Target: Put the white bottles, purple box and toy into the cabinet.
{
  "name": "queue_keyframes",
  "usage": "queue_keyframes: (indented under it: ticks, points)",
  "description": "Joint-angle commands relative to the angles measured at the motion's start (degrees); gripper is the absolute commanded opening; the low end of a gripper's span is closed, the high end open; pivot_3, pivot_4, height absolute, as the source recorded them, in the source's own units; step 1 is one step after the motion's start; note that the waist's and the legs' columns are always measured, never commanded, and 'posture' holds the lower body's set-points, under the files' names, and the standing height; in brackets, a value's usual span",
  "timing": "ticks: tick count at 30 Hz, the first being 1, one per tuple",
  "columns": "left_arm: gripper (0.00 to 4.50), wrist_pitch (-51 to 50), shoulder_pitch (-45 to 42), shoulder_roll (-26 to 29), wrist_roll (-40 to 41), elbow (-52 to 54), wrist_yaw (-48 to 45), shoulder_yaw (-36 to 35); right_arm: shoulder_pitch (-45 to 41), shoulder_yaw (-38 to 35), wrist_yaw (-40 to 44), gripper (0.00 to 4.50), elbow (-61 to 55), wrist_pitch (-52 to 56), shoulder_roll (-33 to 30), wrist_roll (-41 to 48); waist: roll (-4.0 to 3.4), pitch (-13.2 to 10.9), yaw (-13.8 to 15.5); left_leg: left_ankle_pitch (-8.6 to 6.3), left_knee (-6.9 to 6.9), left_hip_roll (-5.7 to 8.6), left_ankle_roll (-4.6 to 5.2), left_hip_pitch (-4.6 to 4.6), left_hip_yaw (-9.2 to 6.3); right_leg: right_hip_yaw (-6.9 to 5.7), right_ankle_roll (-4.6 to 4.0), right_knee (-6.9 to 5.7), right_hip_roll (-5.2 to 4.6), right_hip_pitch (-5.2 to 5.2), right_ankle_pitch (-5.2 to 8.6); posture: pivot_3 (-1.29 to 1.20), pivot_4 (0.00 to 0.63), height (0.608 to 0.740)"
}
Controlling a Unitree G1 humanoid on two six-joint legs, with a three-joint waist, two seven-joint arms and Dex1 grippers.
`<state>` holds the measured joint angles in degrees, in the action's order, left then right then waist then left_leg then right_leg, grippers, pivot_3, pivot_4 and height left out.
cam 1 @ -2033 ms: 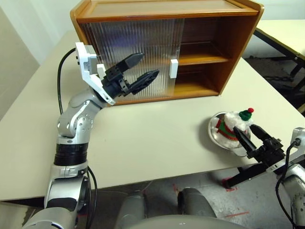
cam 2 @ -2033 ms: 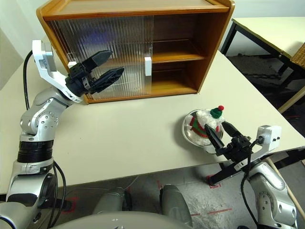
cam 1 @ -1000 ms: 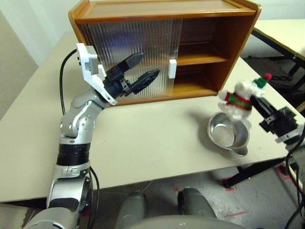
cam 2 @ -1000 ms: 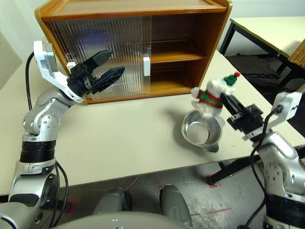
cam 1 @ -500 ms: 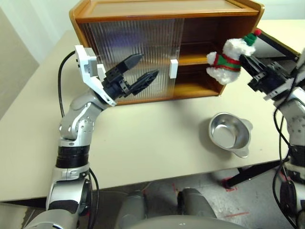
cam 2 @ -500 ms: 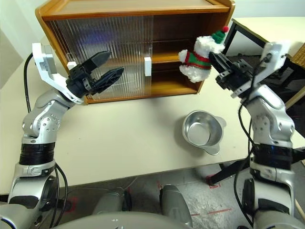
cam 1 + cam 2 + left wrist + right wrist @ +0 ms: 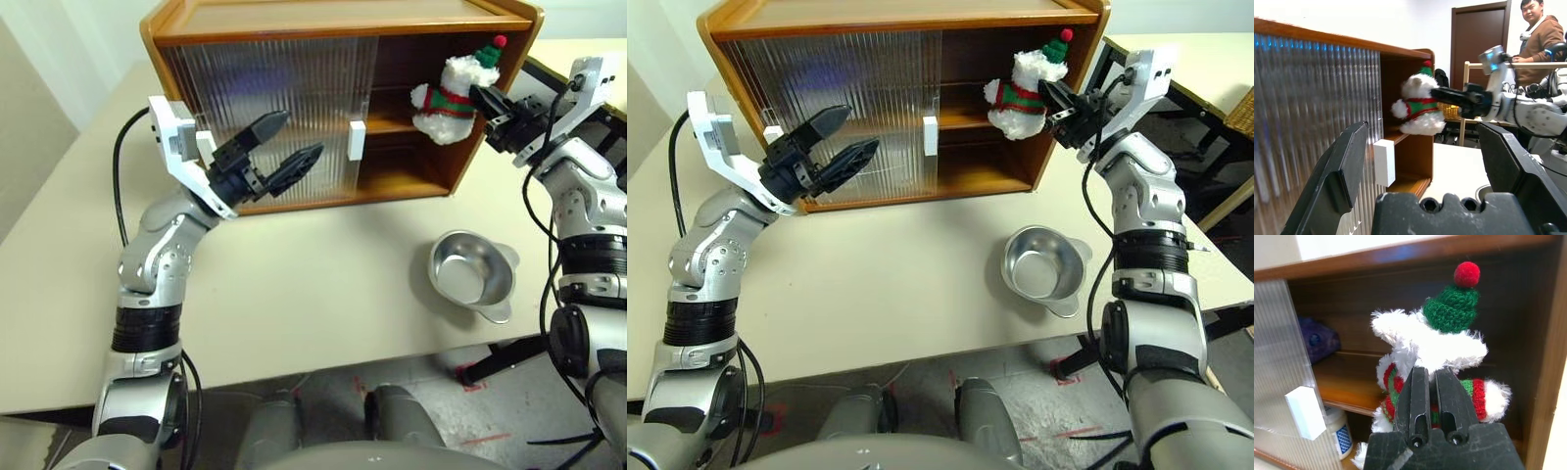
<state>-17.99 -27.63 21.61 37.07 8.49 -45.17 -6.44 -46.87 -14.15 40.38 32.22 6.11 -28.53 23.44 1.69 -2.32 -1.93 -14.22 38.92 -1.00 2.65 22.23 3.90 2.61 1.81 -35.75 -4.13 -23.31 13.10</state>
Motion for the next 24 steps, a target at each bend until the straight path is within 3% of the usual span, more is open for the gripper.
queue_keyframes:
  ticks: [1, 13, 24]
  points:
    - [4.5, -0.3, 1.1, 0.6, -0.4, 1.2, 0.6, -0.3, -4.1, 0.5, 0.3, 0.02, 5.3, -2.7, 0.5, -1.8, -0.01, 0.0, -0.1, 0.0, 0.0, -0.01, 0.0, 0.0, 0.0, 0.0, -0.01, -0.01, 0.0, 0.0, -0.01, 0.08, 0.0, 0.74]
    - [4.5, -0.8, 2.7, 0.9, 0.0, 3.4, 2.4, -0.9, -16.2, 2.3, 0.4, 0.02, 25.2, -10.5, 2.8, -7.9, -0.02, 0.0, 0.1, 0.0, -0.01, -0.02, 0.0, -0.02, 0.0, 0.0, -0.06, -0.03, 0.01, -0.01, -0.04, 0.12, 0.0, 0.74]
    - [4.5, -1.4, 4.2, 1.4, 0.5, 5.6, 4.0, -1.7, -22.2, 3.6, -0.3, 0.02, 36.4, -14.4, 5.0, -13.2, -0.03, 0.0, 0.5, -0.01, -0.03, -0.07, -0.02, -0.03, -0.01, -0.01, -0.09, -0.06, 0.01, -0.02, -0.05, 0.15, 0.0, 0.74]
